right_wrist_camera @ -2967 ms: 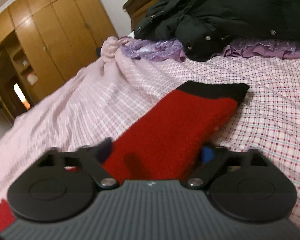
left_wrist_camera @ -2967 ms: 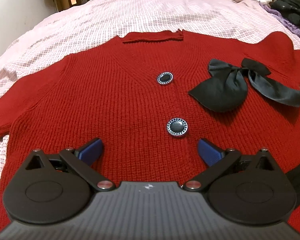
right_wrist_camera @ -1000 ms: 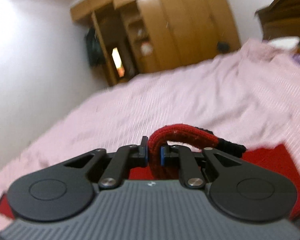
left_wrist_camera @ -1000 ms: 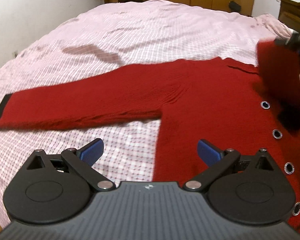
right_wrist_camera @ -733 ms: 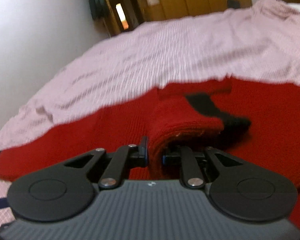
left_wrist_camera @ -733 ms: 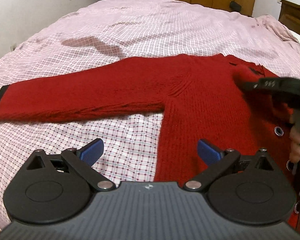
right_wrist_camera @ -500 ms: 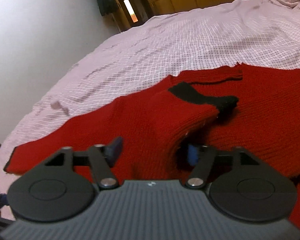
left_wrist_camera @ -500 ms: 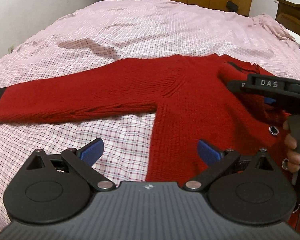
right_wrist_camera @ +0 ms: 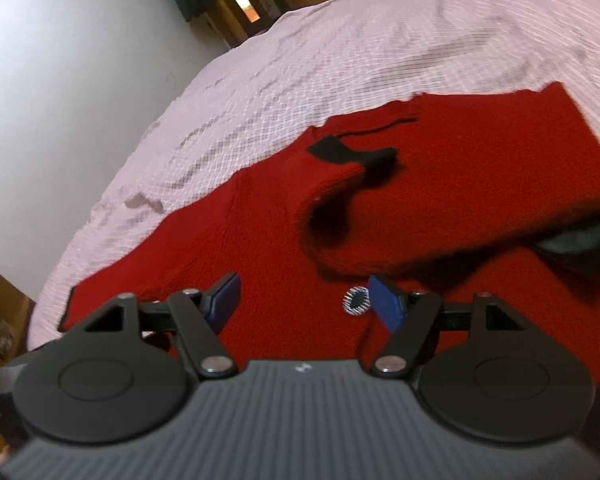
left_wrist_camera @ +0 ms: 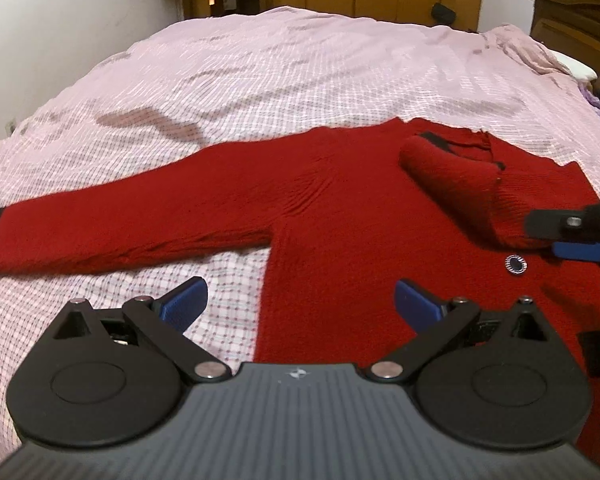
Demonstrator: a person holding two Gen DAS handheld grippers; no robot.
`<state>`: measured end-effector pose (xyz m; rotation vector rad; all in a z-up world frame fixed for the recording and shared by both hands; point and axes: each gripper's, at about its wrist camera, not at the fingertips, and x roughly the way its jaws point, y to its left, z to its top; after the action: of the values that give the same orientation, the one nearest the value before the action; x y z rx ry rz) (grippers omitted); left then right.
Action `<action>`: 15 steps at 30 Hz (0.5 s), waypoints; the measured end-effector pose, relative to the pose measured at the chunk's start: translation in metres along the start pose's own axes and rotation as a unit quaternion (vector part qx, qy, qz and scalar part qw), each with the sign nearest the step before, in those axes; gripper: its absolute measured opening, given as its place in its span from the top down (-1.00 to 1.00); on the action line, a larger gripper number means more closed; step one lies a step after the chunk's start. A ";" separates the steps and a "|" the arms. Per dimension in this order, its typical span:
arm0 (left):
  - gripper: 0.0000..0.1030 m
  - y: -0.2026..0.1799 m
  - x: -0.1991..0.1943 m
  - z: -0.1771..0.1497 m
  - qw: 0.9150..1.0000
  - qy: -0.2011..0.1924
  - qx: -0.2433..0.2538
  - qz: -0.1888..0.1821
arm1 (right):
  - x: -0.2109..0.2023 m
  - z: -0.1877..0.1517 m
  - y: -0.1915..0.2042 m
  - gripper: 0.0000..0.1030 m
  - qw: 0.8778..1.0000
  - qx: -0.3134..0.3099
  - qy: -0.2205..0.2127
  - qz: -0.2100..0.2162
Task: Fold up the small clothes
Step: 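Lay the sleeve onto the cardigan body and open the right gripper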
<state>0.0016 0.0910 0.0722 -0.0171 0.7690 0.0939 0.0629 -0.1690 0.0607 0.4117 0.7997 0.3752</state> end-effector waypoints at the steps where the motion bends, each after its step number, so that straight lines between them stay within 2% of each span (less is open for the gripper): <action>1: -1.00 -0.003 0.000 0.001 1.000 -0.001 0.003 -0.002 | -0.007 0.001 -0.004 -0.41 1.000 0.004 -0.001 -0.005; 10: -1.00 -0.045 -0.001 0.030 0.998 -0.013 0.048 -0.034 | -0.064 0.013 -0.042 -0.41 0.997 0.015 -0.010 -0.071; 15: -1.00 -0.079 0.006 0.051 0.995 -0.026 0.084 -0.049 | -0.080 0.022 -0.066 -0.41 0.994 0.023 -0.006 -0.103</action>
<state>0.0485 0.0154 0.1030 0.1071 0.7212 -0.0637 0.0391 -0.2678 0.0904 0.3698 0.8329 0.1614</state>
